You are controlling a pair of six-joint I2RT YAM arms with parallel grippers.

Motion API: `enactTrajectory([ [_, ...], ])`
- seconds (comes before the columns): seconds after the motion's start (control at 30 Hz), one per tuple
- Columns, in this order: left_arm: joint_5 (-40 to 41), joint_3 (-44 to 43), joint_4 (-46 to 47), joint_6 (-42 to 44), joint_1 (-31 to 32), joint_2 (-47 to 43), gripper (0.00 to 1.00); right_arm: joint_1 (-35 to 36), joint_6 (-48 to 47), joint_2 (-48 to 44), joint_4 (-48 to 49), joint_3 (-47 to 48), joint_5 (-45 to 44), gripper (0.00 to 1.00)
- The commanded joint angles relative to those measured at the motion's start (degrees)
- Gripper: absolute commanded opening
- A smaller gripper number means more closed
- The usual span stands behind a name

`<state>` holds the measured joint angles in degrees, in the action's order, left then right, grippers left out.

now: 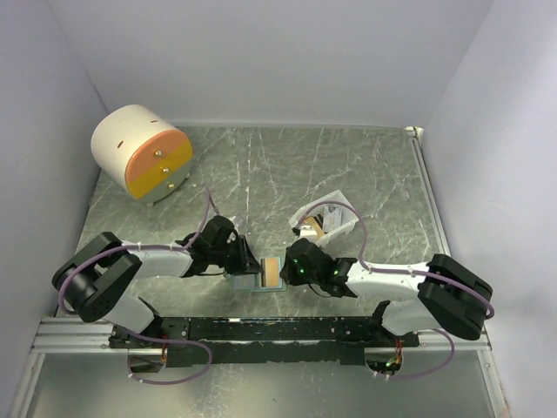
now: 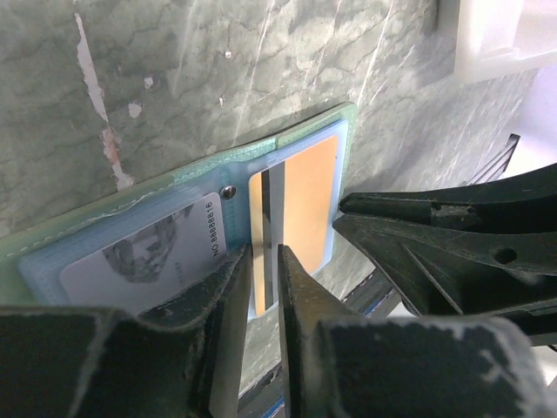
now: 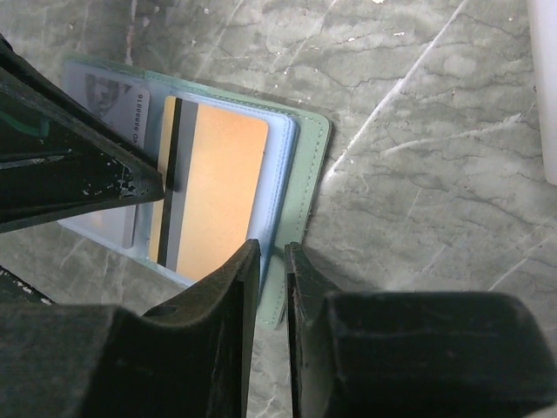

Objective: Put the credit cards into the card holder
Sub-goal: Insert the credit card into the card holder.

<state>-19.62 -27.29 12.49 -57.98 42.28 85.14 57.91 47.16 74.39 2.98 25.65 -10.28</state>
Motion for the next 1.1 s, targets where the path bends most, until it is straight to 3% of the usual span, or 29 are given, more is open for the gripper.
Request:
enactTrajectory([
  [0.0, -1.34, -1.38, 3.48, -0.34, 0.76, 1.05, 0.27, -0.03, 0.64, 1.08, 1.81, -1.0, -0.41, 0.18],
  [0.13, -1.41, -2.08, 3.85, -0.44, 1.32, 1.65, 0.18, -0.03, 0.58, 1.28, 2.44, -1.3, -0.19, 0.17],
  [0.23, -1.08, -2.99, 3.1, -0.19, 1.83, 2.12, 0.16, -0.07, 0.5, 1.36, 2.93, -1.39, 0.15, 0.17],
  [0.5, 1.29, -5.0, -3.96, 2.03, 2.1, -1.14, 0.41, -0.08, 0.55, -1.88, -0.43, -0.5, -1.3, 0.19],
  [0.6, 4.85, -6.41, -11.5, 4.03, 2.1, -4.76, 0.45, -0.12, 1.48, -5.12, -2.83, -0.26, -2.07, 0.26],
  [0.8, 13.19, -6.47, -25.38, 6.75, -0.01, -12.35, 0.52, -0.06, 4.37, -7.28, -1.49, -1.92, -0.51, 0.5],
  [1.07, 16.4, -3.8, -32.98, 9.96, -5.81, -17.74, 0.6, -0.11, 5.44, -4.08, 0.51, -1.72, -0.31, 0.62],
])
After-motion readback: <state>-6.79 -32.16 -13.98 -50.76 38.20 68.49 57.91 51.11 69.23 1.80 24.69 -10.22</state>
